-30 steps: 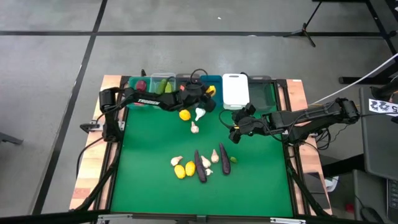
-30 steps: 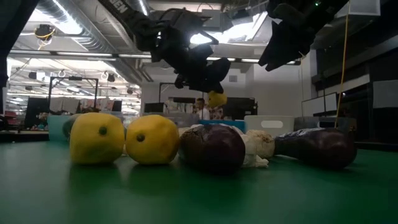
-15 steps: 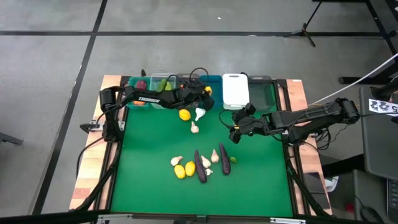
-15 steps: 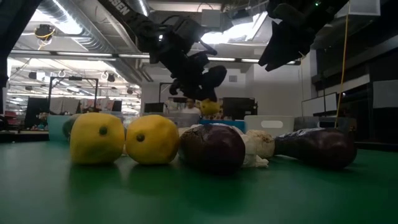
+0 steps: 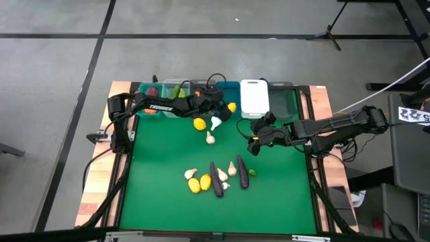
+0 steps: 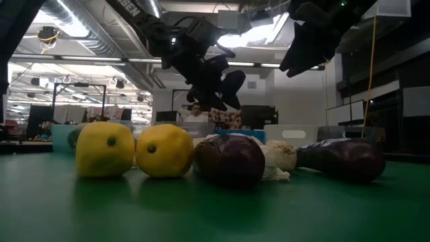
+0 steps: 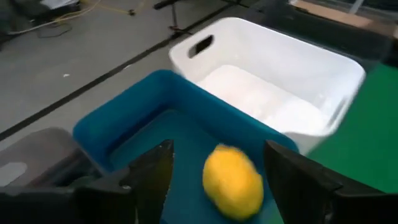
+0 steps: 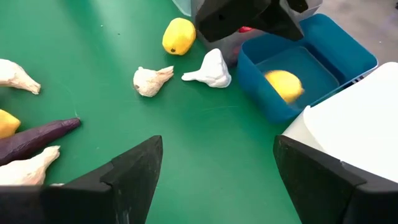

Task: Sort produce into baskets
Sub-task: Put the lemon into the blue bin

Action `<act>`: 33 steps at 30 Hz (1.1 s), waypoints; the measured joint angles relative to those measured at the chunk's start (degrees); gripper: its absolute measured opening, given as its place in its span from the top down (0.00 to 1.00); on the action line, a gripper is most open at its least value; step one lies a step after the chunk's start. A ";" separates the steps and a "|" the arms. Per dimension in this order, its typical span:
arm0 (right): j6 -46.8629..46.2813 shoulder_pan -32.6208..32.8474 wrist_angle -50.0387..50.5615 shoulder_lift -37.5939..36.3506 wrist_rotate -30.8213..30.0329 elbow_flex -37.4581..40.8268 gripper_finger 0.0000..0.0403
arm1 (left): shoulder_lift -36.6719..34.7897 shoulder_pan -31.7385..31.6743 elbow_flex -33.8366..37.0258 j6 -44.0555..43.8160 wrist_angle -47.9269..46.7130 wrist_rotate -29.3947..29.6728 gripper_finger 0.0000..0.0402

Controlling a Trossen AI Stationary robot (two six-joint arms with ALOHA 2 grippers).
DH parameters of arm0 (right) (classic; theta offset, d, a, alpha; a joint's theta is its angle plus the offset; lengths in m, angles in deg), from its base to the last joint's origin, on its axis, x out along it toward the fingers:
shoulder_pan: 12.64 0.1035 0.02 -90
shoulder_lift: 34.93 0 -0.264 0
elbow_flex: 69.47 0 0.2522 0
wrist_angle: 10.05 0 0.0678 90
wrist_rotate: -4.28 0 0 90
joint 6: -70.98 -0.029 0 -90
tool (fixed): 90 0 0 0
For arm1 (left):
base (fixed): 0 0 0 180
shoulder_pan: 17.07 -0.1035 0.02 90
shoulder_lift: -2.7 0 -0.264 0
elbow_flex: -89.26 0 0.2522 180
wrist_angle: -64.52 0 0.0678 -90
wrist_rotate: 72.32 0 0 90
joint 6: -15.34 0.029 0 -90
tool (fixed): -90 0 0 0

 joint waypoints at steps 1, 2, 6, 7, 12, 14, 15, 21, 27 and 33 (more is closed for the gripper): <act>0.00 0.00 0.00 0.00 -0.02 0.00 0.24 | -0.47 0.28 0.03 1.38 -0.77 -0.81 0.39; 0.00 0.00 0.01 0.00 0.00 0.00 0.24 | -0.89 0.69 0.04 2.98 -1.60 -1.37 0.39; 0.00 0.00 0.02 0.00 -0.01 0.00 0.24 | -4.94 3.67 -0.20 6.94 -7.98 -2.45 0.38; 0.00 0.00 0.16 0.00 0.00 0.00 0.24 | -6.08 4.61 -0.20 7.25 -10.45 -2.45 0.38; 0.00 0.06 0.52 0.00 0.43 0.00 0.24 | -12.61 10.81 -0.20 18.09 -26.64 -2.57 0.38; 0.01 0.04 0.58 0.00 0.44 0.00 0.24 | -14.44 12.93 0.26 22.19 -32.55 -4.60 0.38; 0.00 0.04 0.65 0.00 0.44 0.00 0.24 | -14.97 13.66 0.57 23.05 -34.70 -5.67 0.38; 0.00 0.04 0.64 0.00 0.44 0.00 0.24 | -15.39 12.99 4.33 26.39 -37.97 -11.15 0.38; 0.00 0.04 0.79 0.00 0.60 0.00 0.24 | -15.35 10.24 6.78 35.02 -36.67 -13.14 0.38; 0.00 0.04 0.92 0.00 0.92 0.00 0.24 | -13.97 6.27 6.86 40.65 -36.23 -18.79 0.38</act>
